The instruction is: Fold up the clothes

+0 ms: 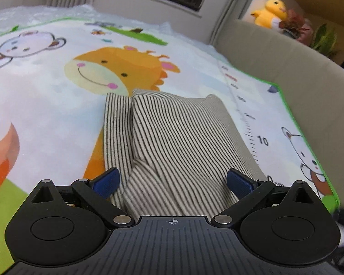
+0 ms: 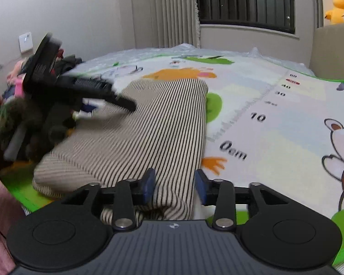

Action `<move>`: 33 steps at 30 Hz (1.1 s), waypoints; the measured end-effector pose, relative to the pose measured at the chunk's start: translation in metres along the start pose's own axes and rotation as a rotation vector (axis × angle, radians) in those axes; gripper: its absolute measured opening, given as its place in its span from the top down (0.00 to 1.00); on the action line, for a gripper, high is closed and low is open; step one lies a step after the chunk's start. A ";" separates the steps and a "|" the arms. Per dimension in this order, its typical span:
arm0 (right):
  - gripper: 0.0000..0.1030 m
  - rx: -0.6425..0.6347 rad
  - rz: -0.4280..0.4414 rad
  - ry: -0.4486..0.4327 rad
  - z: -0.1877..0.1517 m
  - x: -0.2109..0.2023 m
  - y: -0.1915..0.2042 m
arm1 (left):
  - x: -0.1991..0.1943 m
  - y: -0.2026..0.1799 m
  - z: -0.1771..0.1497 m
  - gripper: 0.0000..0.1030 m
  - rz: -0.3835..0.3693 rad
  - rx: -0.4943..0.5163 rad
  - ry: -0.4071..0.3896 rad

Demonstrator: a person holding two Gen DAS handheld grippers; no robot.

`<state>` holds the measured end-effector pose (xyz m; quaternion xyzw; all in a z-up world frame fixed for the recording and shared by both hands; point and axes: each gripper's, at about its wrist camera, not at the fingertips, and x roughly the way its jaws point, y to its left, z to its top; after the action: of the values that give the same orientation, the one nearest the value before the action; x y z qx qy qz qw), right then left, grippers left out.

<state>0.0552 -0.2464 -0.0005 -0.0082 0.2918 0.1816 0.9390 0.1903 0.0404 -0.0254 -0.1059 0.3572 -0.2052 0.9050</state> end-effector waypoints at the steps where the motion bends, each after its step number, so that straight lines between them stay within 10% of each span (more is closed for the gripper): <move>1: 0.40 0.008 0.009 -0.015 0.007 -0.001 -0.003 | -0.001 0.001 -0.004 0.00 0.012 0.018 -0.011; 10: 0.39 0.011 -0.015 0.016 0.076 0.099 -0.013 | -0.004 0.005 -0.025 0.00 0.035 0.074 -0.065; 14: 0.17 -0.002 -0.083 0.111 0.068 0.142 -0.023 | -0.005 0.005 -0.028 0.00 0.039 0.082 -0.077; 33: 0.17 0.084 -0.102 0.031 -0.013 0.030 -0.050 | -0.005 0.008 -0.028 0.00 0.025 0.071 -0.081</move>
<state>0.0889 -0.2847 -0.0323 0.0134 0.3128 0.1210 0.9420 0.1697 0.0490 -0.0453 -0.0774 0.3141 -0.2021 0.9244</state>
